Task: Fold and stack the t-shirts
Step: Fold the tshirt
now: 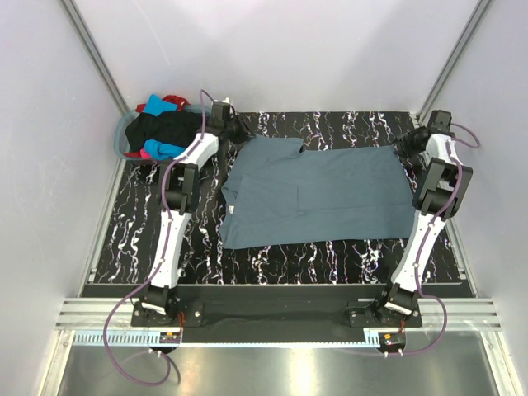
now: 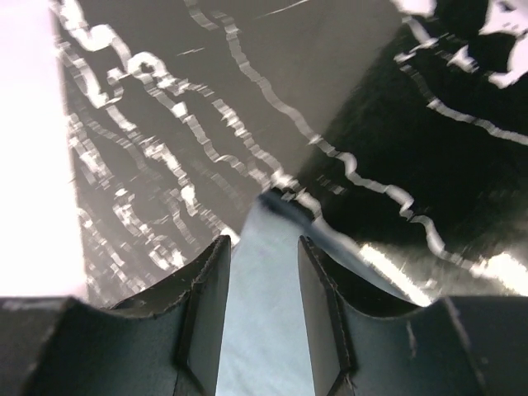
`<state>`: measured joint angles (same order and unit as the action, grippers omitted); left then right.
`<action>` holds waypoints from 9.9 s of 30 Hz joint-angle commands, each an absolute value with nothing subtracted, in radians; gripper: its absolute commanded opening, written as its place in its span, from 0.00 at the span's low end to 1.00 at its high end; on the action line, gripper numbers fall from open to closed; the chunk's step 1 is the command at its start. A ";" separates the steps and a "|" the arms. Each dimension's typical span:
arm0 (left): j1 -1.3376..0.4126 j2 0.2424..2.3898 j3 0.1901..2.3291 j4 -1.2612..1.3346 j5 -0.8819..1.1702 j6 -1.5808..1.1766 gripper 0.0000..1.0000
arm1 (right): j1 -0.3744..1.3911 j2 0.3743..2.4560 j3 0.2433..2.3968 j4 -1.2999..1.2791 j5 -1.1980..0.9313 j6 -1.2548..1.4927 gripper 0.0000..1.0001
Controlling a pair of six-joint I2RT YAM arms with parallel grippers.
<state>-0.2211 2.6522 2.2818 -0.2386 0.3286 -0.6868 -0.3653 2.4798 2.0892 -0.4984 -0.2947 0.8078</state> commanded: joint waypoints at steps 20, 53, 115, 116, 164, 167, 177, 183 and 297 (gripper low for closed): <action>-0.218 2.422 2.085 0.074 0.552 -0.664 0.00 | -0.353 2.619 2.230 -0.623 -0.212 0.792 0.01; -0.219 2.471 2.137 0.023 0.584 -0.680 0.00 | -0.333 2.623 2.312 -0.506 -0.288 0.463 0.37; -0.209 1.752 1.244 -0.054 0.394 -0.485 0.00 | -0.423 1.968 1.376 0.054 -0.046 0.618 0.00; -0.210 1.755 1.253 -0.066 0.391 -0.480 0.00 | -0.423 1.965 1.379 0.052 -0.051 0.617 0.00; -0.241 1.640 1.037 -0.242 0.377 -0.491 0.00 | -0.474 1.741 1.058 0.006 -0.034 0.652 0.06; -0.268 1.637 1.035 -0.273 0.341 -0.488 0.15 | -0.474 1.737 1.042 0.006 -0.032 0.660 0.15; -0.302 1.548 1.077 -0.385 0.126 -0.499 0.40 | -0.472 1.643 1.065 -0.166 -0.031 0.692 0.31; -0.327 1.643 1.186 -0.383 0.196 -0.456 0.50 | -0.463 1.605 1.075 -0.202 -0.124 0.687 0.30; -0.627 1.709 1.338 -0.561 0.083 -0.313 0.00 | -0.413 1.641 1.083 -0.311 -0.236 0.598 0.26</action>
<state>-0.6025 1.8030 1.3415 -0.5392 0.0589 -0.2863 -0.4187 1.6390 1.0546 -0.3202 -0.2050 0.6167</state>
